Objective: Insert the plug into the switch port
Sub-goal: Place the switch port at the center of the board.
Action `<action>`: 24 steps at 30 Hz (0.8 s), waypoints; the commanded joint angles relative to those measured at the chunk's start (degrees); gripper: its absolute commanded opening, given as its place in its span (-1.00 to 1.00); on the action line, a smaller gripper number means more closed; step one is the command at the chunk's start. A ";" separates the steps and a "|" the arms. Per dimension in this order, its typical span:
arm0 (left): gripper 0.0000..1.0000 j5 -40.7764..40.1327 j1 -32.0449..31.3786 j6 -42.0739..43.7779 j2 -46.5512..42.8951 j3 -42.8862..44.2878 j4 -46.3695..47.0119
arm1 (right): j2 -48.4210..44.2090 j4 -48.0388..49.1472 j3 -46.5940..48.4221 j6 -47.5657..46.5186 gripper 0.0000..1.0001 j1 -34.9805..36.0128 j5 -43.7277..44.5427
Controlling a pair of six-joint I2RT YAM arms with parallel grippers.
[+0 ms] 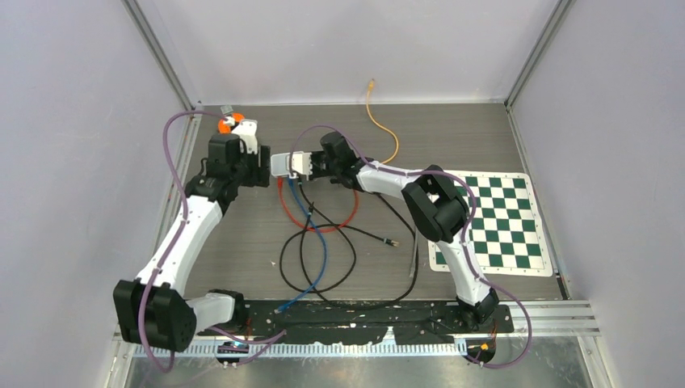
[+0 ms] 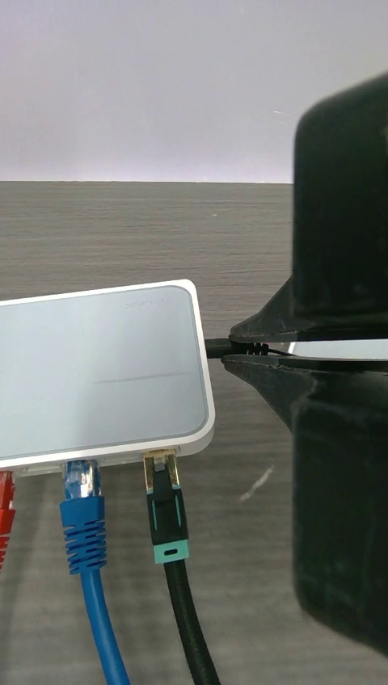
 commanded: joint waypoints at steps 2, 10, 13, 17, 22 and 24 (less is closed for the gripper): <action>0.37 -4.84 0.31 -7.90 -7.54 -5.94 4.75 | 5.74 -2.45 12.07 2.82 -0.90 -0.21 6.61; 0.44 -7.37 0.29 -9.78 -11.40 -9.27 5.09 | 10.41 -3.71 20.09 6.48 -0.72 -0.73 10.64; 0.45 -6.45 0.31 -10.46 -12.04 -9.95 4.78 | 8.15 -2.53 18.28 8.41 -0.31 -1.15 7.46; 0.47 -5.64 0.31 -9.70 -14.09 -11.11 4.82 | 2.60 -1.81 14.58 10.71 0.13 -1.35 5.82; 0.99 2.65 0.31 -7.39 -17.25 -12.19 6.11 | -10.16 8.79 -1.28 26.37 0.55 -1.31 7.24; 0.99 5.92 0.22 -6.91 -18.93 -13.14 7.49 | -16.41 11.67 -8.12 32.45 0.75 -1.20 9.00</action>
